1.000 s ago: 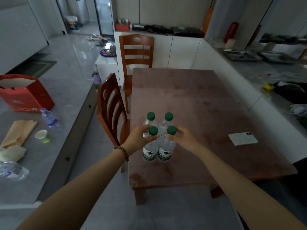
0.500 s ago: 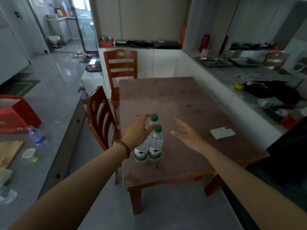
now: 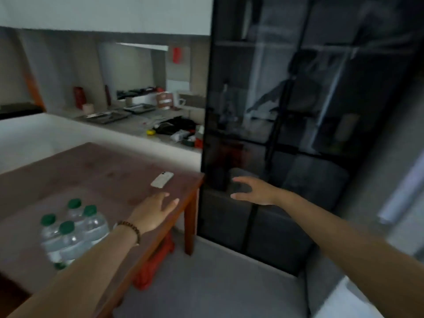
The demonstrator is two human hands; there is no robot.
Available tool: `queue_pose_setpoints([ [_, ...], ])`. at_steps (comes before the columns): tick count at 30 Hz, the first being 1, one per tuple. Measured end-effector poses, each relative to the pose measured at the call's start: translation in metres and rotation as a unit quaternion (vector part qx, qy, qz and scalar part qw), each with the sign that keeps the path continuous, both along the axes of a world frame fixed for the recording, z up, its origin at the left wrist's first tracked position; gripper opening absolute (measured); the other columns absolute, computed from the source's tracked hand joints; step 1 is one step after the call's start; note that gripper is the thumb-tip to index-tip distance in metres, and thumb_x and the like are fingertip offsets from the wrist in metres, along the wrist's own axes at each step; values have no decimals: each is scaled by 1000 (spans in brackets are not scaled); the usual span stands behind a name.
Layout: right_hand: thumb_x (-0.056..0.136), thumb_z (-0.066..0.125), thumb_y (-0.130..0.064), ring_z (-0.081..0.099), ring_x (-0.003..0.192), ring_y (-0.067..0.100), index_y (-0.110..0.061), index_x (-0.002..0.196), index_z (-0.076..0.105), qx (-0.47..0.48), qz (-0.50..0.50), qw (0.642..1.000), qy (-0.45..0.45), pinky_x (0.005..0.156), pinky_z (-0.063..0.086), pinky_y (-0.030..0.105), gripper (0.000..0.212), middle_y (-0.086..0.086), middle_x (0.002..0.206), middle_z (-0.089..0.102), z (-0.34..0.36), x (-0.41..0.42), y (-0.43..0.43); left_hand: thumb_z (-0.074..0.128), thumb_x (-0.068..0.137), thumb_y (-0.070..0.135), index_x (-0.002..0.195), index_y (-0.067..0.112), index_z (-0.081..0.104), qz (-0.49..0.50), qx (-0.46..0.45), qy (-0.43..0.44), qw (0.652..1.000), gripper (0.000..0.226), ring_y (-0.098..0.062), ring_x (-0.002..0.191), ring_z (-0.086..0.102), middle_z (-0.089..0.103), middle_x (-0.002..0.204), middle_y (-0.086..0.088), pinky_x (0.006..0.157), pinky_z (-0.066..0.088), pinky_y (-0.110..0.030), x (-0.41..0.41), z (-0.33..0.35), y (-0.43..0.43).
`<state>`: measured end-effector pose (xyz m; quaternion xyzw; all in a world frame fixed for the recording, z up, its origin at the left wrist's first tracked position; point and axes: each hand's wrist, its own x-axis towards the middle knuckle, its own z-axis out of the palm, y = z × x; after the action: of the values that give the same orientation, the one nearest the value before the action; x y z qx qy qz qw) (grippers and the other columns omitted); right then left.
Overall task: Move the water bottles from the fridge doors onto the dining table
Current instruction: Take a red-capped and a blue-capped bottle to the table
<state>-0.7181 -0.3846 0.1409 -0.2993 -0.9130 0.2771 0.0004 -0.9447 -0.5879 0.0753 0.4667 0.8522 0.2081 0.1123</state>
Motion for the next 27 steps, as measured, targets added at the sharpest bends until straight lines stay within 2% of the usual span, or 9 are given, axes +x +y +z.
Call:
queue_pose_setpoints([
  [3,86,55,-52,26,140,18,-25,142,36,37,-53,997,-38,113,21,28,65,-3,153,27,28,81,-24,28,89,62,142,15,35,-69,-4,-20,997,71,-20,133,41,40,147,-3,108,33,-34,39,22,11],
  [7,86,56,-50,49,124,18,-24,132,46,53,-127,986,-92,107,36,31,55,-1,137,50,69,180,-54,26,91,60,141,16,36,-144,3,-32,989,67,-21,123,50,49,140,-4,99,39,-32,115,58,45],
  [13,88,56,-43,53,118,20,-20,131,48,103,-222,958,-152,100,38,26,50,1,127,57,120,328,-98,31,91,60,130,21,49,-266,60,-17,962,58,-16,108,58,60,124,2,92,46,-30,268,107,81],
  [16,90,56,-39,51,121,21,-19,136,44,115,-269,939,-179,96,34,21,52,5,135,52,127,403,-110,33,91,59,126,23,52,-320,82,-8,944,54,-14,105,59,62,121,4,91,48,-33,344,122,86],
  [20,89,56,-43,42,132,23,-24,142,33,162,-317,915,-191,109,33,35,61,2,147,40,128,504,-123,39,93,51,133,20,46,-379,104,4,920,51,-15,113,56,57,131,1,92,45,-29,439,133,93],
  [24,86,51,-55,36,136,25,-26,146,25,218,-357,893,-167,110,32,39,71,0,154,28,133,611,-137,39,93,52,144,18,30,-397,131,71,905,63,-21,133,39,41,147,-4,107,35,-33,550,142,101],
  [27,84,51,-59,32,138,22,-29,146,24,230,-384,887,-118,112,29,39,74,-1,155,25,135,689,-149,35,89,61,148,19,20,-418,148,138,885,73,-23,140,28,30,153,-4,113,25,-39,634,144,106],
])
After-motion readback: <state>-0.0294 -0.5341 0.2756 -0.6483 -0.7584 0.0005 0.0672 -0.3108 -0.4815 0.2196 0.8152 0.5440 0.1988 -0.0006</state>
